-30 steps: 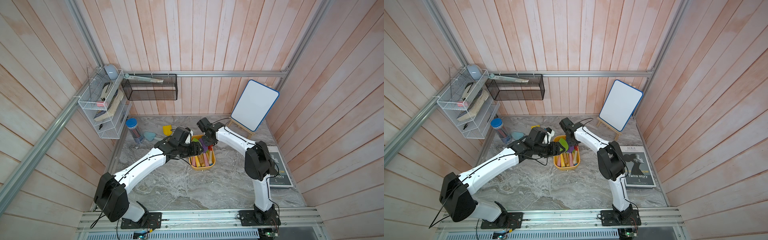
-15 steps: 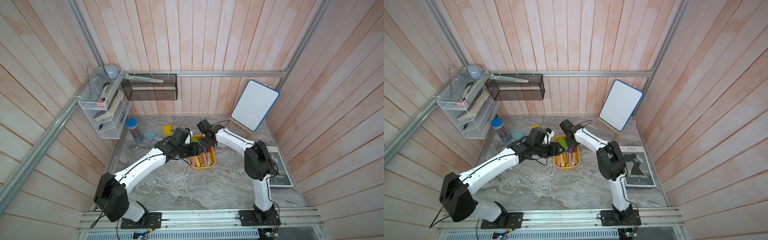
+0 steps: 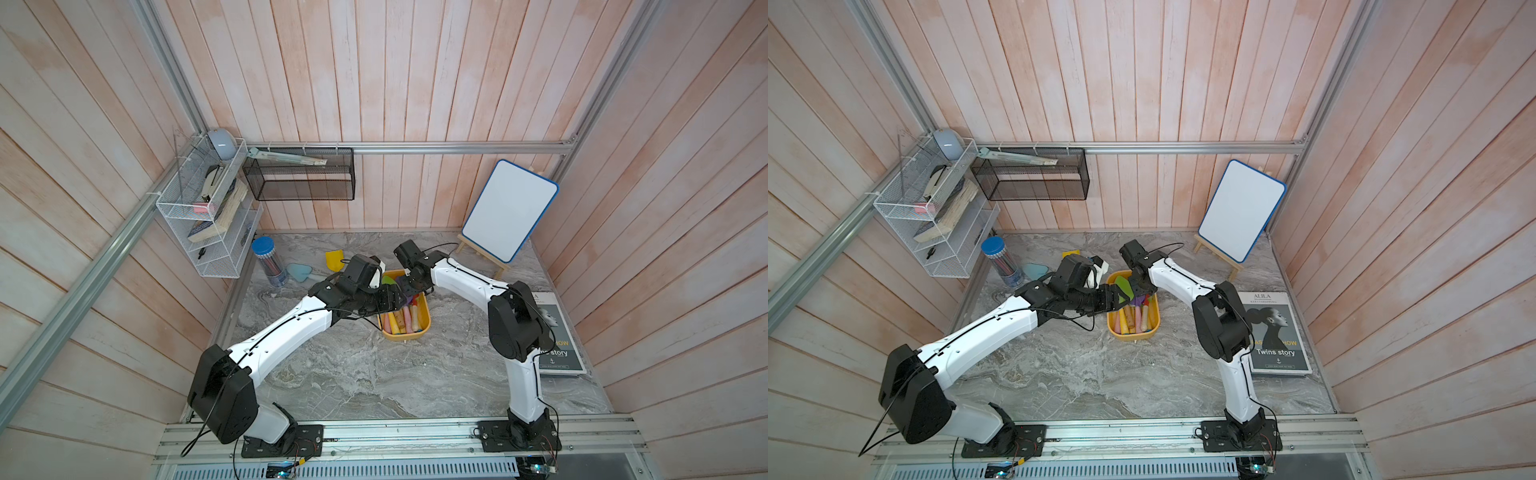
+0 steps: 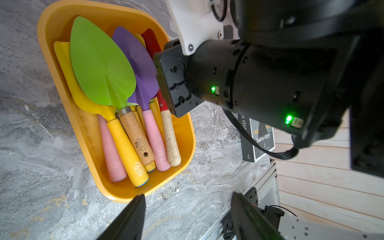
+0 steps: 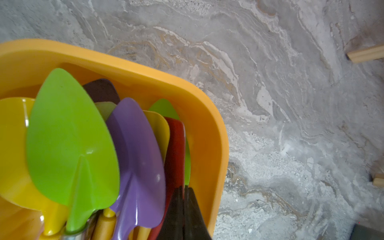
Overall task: Put the shovel into the storage box
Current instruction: Place the shovel in the storage box.
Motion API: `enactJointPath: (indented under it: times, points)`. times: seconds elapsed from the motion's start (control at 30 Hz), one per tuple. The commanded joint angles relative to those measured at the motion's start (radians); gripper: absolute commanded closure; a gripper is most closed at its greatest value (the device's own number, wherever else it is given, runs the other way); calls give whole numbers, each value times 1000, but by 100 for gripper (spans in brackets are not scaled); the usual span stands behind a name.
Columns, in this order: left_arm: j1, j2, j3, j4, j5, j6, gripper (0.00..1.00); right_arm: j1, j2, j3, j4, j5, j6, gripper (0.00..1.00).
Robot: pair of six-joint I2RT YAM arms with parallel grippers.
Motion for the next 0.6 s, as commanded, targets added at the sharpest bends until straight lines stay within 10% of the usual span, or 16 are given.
enactJointPath:
  times: [0.0,0.57]
  points:
    - [6,0,-14,12,6,19,30,6,7,-23,23,-36,5,100]
    - [5,5,-14,12,10,16,30,2,16,-24,48,-13,7,100]
